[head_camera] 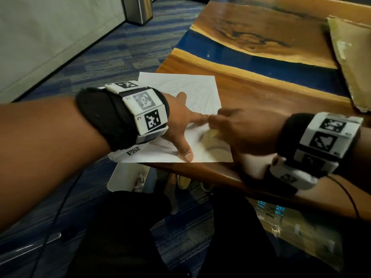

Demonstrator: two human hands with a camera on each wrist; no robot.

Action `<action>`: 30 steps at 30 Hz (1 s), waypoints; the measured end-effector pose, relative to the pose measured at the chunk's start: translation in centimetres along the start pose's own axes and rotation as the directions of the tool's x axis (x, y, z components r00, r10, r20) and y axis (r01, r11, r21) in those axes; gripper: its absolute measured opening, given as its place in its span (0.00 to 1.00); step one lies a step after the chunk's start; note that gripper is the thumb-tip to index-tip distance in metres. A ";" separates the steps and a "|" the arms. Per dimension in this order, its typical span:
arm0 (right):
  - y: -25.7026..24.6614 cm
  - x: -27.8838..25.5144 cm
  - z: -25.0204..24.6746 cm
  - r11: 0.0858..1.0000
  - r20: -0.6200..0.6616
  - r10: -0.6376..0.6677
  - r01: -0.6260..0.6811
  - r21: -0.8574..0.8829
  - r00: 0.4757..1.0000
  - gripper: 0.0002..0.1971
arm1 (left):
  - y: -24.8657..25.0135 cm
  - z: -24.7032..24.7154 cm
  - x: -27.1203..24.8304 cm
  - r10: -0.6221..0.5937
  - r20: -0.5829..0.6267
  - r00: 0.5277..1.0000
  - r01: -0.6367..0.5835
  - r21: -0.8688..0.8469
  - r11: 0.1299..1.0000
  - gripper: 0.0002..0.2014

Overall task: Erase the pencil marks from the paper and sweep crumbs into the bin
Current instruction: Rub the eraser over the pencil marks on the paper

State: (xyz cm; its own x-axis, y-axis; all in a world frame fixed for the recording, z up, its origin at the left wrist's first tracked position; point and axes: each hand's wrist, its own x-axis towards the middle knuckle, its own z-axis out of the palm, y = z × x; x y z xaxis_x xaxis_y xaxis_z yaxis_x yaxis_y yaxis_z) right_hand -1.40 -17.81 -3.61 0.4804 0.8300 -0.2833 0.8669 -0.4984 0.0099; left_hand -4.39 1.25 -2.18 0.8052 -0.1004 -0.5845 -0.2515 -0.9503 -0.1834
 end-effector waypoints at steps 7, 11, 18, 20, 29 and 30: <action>1.5 0.1 -0.1 0.993 0.027 0.109 -0.110 0.050 0.994 0.15 | 0.1 0.3 0.0 -0.008 -0.006 1.000 0.008 -0.016 1.000 0.59; 1.7 0.5 -0.1 0.990 0.014 0.135 -0.136 0.045 0.991 0.13 | 0.1 0.6 -0.4 -0.030 -0.005 1.000 0.028 -0.141 0.990 0.55; -2.0 -1.2 0.4 0.989 -0.012 -0.149 0.149 -0.022 0.989 0.17 | 0.5 1.6 -0.2 -0.034 -0.050 0.998 0.026 -0.153 0.988 0.58; -1.5 -1.0 0.3 0.989 0.010 -0.148 0.149 -0.010 0.989 0.18 | 0.5 1.5 -0.1 -0.037 -0.045 0.998 0.031 -0.129 0.991 0.59; -2.9 -1.3 1.0 0.971 0.004 -0.239 0.239 -0.014 0.971 0.18 | 0.1 1.6 -0.2 0.000 -0.027 1.000 -0.002 -0.103 0.995 0.64; -2.0 -0.8 0.6 0.986 0.009 -0.163 0.164 -0.011 0.987 0.18 | 0.1 1.6 -0.2 0.001 -0.025 1.000 -0.003 -0.097 0.995 0.64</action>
State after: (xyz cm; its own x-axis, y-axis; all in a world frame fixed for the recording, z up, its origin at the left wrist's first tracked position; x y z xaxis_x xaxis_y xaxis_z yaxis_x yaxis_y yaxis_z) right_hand -3.62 -17.65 -3.98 0.3310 0.8980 -0.2899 0.9352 -0.3532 -0.0263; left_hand -5.42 1.59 -3.34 0.8181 -0.1086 -0.5648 -0.2012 -0.9740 -0.1040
